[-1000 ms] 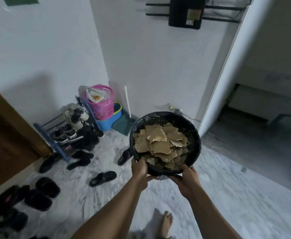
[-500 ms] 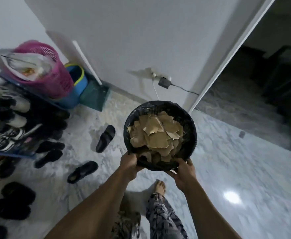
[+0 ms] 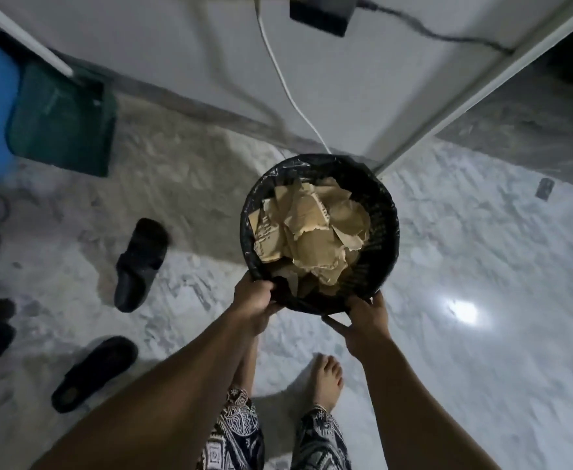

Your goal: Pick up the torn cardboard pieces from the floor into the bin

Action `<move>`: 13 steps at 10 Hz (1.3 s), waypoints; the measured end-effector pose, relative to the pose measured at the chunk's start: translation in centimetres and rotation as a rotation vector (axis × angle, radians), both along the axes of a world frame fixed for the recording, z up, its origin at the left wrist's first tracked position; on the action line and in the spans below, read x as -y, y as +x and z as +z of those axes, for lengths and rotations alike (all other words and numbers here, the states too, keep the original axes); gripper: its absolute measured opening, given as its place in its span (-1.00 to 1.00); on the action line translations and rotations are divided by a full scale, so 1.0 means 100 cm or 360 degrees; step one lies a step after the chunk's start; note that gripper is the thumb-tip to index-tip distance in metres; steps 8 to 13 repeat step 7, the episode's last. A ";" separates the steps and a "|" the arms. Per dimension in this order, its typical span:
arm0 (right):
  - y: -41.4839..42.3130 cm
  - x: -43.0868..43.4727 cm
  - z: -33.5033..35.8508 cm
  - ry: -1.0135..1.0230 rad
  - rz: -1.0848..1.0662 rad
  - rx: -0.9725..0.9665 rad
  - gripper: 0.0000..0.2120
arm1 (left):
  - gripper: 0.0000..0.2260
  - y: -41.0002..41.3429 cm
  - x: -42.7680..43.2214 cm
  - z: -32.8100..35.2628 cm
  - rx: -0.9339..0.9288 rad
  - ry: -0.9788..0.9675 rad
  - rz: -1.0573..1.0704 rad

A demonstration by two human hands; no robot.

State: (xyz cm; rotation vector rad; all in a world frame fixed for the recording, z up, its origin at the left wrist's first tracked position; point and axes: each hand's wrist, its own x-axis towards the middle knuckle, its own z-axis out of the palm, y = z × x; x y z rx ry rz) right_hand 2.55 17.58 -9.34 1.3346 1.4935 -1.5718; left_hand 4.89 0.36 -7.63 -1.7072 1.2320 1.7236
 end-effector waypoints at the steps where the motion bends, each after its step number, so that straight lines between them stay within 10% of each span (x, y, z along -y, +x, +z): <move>1: -0.005 -0.004 -0.032 -0.0028 0.0019 0.0087 -0.49 | -0.72 0.002 0.005 -0.042 0.0013 0.0180 0.0097; 13: -0.065 -0.011 -0.023 -0.0036 -0.0176 -0.0114 -0.31 | -0.76 -0.075 0.004 -0.047 -0.0193 0.0318 0.0036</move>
